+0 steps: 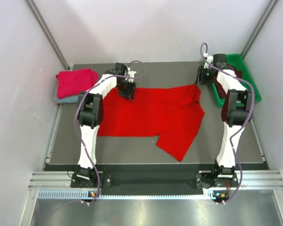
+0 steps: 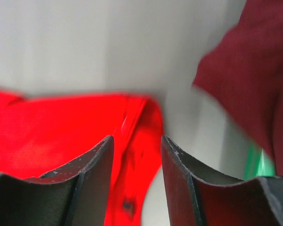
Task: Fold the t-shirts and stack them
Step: Fold the tshirt
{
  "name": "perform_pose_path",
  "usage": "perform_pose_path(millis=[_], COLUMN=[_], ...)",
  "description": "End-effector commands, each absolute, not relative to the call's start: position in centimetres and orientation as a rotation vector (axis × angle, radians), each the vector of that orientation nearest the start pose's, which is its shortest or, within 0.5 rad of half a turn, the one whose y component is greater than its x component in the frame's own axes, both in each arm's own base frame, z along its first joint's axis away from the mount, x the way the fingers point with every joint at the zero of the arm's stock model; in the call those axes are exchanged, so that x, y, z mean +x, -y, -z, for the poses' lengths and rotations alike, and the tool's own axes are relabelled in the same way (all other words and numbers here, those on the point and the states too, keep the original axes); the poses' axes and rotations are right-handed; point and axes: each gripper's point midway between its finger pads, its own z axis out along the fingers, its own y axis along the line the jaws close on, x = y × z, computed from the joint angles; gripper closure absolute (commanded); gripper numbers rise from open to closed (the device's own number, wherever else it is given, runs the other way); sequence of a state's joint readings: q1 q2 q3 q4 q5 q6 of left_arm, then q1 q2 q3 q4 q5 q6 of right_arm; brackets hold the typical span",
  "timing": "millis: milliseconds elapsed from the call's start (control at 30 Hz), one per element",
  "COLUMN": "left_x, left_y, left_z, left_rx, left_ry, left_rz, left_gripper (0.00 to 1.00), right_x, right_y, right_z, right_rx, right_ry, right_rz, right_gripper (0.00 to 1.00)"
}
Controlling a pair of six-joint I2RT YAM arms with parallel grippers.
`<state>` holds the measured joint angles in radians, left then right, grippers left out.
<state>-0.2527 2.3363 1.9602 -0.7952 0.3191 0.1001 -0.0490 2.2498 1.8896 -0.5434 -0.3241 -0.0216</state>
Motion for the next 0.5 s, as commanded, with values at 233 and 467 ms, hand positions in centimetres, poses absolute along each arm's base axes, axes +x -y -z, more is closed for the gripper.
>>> perform_pose_path(millis=[233, 467], left_x=[47.4, 45.3], left_y=[16.5, 15.8], left_z=[-1.6, -3.5], left_rx=[0.536, 0.574], left_ry=[-2.731, -2.731], left_rz=[0.453, 0.470], left_gripper=[0.51, 0.51], right_x=[44.8, 41.2], right_y=[-5.0, -4.0], right_z=[-14.9, -11.5], right_rx=[-0.124, -0.051], right_ry=[-2.375, -2.418], right_rz=[-0.742, -0.949], right_gripper=[0.56, 0.57])
